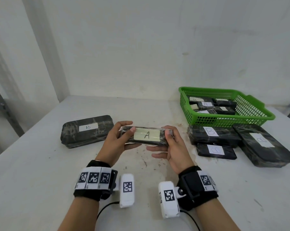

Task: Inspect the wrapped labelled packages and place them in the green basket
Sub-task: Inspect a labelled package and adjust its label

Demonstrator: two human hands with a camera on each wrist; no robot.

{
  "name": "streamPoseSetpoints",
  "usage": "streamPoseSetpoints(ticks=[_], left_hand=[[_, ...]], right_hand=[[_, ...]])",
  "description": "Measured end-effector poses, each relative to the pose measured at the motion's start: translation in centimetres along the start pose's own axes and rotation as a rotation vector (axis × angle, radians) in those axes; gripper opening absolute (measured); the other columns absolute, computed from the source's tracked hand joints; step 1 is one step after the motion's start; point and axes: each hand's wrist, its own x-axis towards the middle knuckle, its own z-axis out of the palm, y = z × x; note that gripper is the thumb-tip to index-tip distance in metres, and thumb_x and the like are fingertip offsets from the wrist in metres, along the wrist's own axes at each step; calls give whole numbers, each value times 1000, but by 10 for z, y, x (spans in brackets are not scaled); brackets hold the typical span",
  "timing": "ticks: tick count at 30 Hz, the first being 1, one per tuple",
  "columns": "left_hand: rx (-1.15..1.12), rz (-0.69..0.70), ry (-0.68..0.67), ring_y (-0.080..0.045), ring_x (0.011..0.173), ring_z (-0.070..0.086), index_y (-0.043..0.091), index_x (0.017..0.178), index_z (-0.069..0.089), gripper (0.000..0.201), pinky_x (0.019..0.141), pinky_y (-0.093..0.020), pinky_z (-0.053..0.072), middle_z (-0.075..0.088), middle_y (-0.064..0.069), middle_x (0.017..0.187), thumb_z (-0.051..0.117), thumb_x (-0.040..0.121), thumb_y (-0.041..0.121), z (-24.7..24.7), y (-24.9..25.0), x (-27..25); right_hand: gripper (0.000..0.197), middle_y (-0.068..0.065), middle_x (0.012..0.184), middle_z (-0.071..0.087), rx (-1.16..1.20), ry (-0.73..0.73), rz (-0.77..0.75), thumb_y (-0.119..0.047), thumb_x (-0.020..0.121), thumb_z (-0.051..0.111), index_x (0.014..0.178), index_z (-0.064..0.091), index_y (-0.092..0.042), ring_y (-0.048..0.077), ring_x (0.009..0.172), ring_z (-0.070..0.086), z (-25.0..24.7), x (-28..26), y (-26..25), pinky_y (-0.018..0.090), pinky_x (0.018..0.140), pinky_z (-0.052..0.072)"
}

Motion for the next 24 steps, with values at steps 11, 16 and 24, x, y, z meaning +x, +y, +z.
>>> streamPoseSetpoints(ticks=[11, 16, 24], left_hand=[[-67, 85, -74, -26, 102, 71, 7, 103, 62, 23, 71, -34, 60, 74, -8, 104, 59, 96, 28, 4, -9, 10], [-66, 85, -89, -29, 102, 71, 8, 99, 59, 28, 71, -36, 61, 73, -11, 103, 64, 92, 35, 7, -9, 9], [-47, 106, -86, -24, 95, 72, 6, 95, 55, 21, 68, -35, 60, 68, -10, 95, 57, 91, 26, 11, -8, 6]], right_hand=[[25, 10, 84, 74, -59, 32, -190, -37, 95, 41, 103, 49, -15, 24, 47, 68, -3, 5, -1, 24, 37, 50], [27, 13, 79, 74, -79, 44, -246, -36, 96, 39, 103, 48, -11, 25, 45, 66, -3, 3, 2, 26, 39, 52], [28, 13, 77, 74, -86, 44, -236, -37, 98, 34, 100, 46, -11, 26, 46, 68, -3, 0, 0, 27, 41, 54]])
